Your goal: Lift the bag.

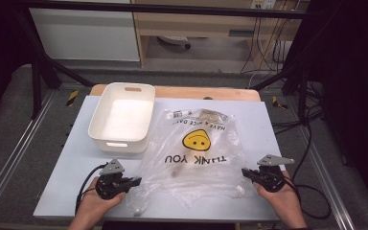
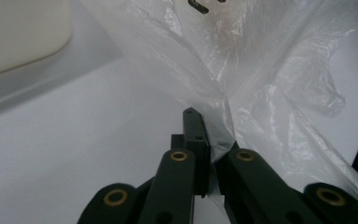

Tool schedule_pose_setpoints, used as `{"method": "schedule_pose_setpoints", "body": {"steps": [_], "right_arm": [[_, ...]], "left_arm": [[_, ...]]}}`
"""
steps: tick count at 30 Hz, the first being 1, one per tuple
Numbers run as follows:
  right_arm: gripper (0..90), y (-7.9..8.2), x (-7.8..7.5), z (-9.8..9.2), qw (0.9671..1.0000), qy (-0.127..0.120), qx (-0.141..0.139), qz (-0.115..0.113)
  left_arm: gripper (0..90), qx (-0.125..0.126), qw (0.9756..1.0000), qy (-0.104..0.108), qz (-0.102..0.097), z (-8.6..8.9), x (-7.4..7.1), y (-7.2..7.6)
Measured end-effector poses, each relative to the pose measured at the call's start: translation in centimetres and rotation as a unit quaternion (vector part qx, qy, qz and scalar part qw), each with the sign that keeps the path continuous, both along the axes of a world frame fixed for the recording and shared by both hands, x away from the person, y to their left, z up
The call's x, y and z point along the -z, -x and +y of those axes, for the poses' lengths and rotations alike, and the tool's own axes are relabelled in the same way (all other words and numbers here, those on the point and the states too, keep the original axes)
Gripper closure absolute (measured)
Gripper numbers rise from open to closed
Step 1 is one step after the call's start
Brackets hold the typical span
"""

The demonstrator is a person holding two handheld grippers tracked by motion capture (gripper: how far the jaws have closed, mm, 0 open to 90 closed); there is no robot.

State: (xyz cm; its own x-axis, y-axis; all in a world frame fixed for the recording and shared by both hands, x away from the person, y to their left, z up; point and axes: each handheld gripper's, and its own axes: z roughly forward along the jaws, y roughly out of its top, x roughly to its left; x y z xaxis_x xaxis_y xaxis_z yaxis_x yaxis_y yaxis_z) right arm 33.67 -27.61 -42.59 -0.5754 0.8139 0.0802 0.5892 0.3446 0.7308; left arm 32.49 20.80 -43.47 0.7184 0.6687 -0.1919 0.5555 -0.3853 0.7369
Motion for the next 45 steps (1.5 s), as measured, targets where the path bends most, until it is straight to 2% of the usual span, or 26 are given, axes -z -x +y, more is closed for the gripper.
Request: {"method": "schedule_pose_setpoints", "body": {"steps": [4,8,15,24,28,31,37,40,45], "right_arm": [[90.0,0.3,0.6,0.2,0.9998,0.015,0.0,0.012],[90.0,0.4,1.3,0.2,0.9993,0.028,-0.002,0.026],[90.0,0.6,1.7,0.3,0.9987,0.04,-0.006,0.03],[88.7,0.8,1.7,0.2,0.9989,0.037,-0.002,0.028],[82.3,0.7,1.8,0.1,0.9992,0.028,0.001,0.029],[74.5,0.6,1.8,0.0,0.9995,0.013,0.005,0.027],[59.0,0.4,1.6,0.1,0.9997,0.0,0.015,0.018],[50.9,0.4,1.5,0.0,0.9995,-0.008,0.022,0.021],[35.0,0.4,1.4,0.2,0.9995,-0.01,0.031,0.002]], "left_arm": [[90.0,0.005,0.9998,-0.017,0.007,-0.5,0.6,0.1],[90.0,0.006,0.9992,-0.039,0.002,-0.8,0.8,0.1],[89.5,0.015,0.998,-0.062,0.003,-1.4,1.2,0.4],[87.7,0.01,0.9983,-0.058,-0.002,-1.1,1.3,0.5],[78.8,-0.006,0.9986,-0.05,-0.015,-0.9,0.9,0.5],[70.6,-0.016,0.9987,-0.045,-0.019,-0.8,0.8,0.4],[50.6,-0.04,0.9979,-0.038,-0.032,-0.7,0.6,0.4],[42.9,-0.048,0.9977,-0.034,-0.035,-0.7,0.5,0.4],[29.3,-0.064,0.997,-0.023,-0.037,-0.5,0.3,0.3]]}}
